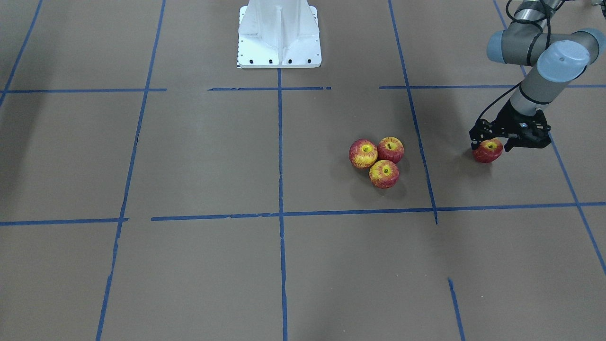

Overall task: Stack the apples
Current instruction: 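Move the left gripper down onto the lone red-yellow apple and close it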

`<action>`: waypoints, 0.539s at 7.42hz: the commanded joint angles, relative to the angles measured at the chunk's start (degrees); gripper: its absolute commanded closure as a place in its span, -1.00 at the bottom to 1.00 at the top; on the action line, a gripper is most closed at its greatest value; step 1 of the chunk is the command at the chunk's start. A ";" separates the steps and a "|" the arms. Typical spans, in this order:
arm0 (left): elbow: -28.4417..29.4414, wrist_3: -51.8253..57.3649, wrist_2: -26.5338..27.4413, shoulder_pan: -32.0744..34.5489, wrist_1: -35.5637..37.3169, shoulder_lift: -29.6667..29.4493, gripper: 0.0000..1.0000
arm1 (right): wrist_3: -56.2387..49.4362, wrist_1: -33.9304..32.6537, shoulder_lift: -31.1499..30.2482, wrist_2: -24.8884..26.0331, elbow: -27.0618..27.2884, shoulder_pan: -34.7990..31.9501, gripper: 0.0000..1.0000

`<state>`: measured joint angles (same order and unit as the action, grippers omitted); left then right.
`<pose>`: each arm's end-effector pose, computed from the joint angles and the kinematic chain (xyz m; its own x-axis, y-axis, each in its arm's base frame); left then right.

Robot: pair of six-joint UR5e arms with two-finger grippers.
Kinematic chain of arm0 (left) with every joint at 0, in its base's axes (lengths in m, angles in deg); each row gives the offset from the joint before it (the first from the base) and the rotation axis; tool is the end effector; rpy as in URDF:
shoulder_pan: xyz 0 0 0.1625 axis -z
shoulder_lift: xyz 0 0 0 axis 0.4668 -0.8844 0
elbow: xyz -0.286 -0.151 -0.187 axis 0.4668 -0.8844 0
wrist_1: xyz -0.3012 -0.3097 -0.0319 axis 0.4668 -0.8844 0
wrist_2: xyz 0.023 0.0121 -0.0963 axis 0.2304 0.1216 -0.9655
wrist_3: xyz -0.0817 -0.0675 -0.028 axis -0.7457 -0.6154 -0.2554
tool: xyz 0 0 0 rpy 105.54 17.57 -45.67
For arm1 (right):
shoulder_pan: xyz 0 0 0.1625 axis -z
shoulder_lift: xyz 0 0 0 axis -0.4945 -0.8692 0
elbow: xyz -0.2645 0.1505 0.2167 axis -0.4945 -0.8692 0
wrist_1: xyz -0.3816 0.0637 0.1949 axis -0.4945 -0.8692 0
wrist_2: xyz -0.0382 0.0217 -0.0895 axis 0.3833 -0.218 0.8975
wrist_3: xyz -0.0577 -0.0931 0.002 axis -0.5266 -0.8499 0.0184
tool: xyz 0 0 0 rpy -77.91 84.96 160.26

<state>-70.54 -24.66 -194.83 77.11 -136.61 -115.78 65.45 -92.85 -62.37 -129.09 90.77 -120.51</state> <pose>0.2769 -0.4521 0.5381 0.7209 0.1204 -0.6825 0.0033 0.9842 0.1771 0.0678 -0.4592 0.6144 0.7486 -0.0396 0.6618 0.0282 0.9992 0.0278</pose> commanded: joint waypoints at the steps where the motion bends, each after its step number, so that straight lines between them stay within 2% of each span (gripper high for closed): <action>1: 0.42 0.00 -0.22 -0.23 0.00 -0.12 -1.00 | 0.00 0.00 0.00 0.00 0.00 0.00 -1.00; 2: 0.42 0.00 -0.31 -0.41 -0.09 -0.12 -0.86 | 0.00 0.00 0.00 0.00 0.00 0.00 -1.00; 4: 0.33 0.00 -0.48 -0.41 0.00 -0.64 0.36 | 0.00 0.00 0.00 0.00 0.00 0.00 -1.00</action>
<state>-70.14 -24.66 -195.19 76.75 -136.63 -116.05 65.45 -92.85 -62.37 -129.09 90.77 -120.52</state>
